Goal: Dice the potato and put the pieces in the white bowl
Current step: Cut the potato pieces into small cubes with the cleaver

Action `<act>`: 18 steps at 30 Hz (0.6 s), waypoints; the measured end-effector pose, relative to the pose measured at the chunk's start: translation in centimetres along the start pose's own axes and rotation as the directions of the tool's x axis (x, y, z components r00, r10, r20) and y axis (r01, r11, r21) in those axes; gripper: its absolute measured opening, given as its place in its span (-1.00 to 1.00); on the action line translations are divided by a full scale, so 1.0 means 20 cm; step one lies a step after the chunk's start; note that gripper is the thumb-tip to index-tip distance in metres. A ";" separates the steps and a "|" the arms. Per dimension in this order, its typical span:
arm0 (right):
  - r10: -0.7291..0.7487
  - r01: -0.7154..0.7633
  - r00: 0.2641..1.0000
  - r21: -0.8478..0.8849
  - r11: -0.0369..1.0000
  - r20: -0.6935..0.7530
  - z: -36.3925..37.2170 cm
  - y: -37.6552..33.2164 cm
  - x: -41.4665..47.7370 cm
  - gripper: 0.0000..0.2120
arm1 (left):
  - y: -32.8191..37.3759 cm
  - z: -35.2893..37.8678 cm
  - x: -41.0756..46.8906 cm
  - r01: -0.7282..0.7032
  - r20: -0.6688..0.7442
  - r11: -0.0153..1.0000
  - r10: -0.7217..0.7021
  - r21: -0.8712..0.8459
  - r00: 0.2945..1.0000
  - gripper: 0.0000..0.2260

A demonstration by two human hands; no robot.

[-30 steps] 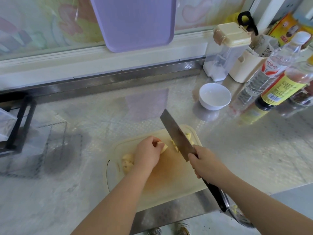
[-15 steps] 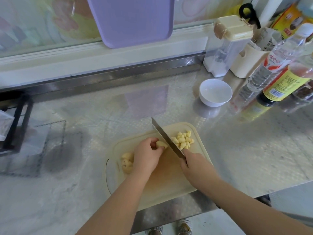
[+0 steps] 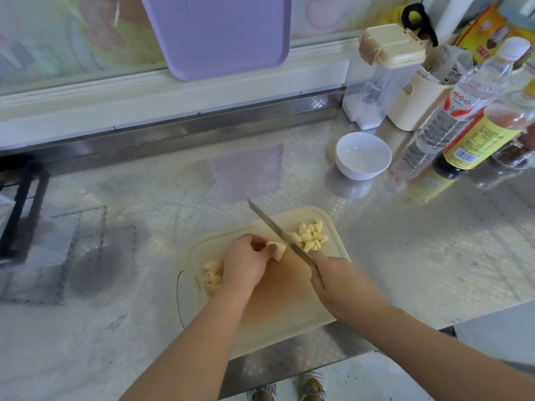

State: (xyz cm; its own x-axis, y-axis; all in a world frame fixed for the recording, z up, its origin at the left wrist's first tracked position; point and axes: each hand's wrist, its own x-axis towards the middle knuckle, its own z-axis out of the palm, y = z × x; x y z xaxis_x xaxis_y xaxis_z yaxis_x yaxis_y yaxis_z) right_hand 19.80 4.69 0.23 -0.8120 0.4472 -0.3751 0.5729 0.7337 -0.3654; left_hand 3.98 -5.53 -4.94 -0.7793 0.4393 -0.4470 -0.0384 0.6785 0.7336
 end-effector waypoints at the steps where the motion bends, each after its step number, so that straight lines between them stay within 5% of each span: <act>1: -0.004 0.004 1.000 -0.011 1.000 0.008 0.00 -0.01 0.00 -0.81 | 0.00 0.00 0.00 0.002 0.000 1.000 -0.002 -0.006 1.000 -0.87; 18: 0.021 -0.017 0.998 -0.064 0.998 0.065 0.06 -0.03 0.01 -0.76 | -0.02 0.01 0.02 0.021 0.005 0.999 -0.021 -0.043 1.000 -0.86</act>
State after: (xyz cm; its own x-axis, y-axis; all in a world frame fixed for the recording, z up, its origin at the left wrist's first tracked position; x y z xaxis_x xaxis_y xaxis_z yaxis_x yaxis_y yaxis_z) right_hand 19.38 3.78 -0.59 -0.7905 0.4285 -0.4376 0.5784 0.7573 -0.3032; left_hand 3.70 -5.50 -5.45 -0.7749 0.4284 -0.4647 -0.0817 0.6612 0.7457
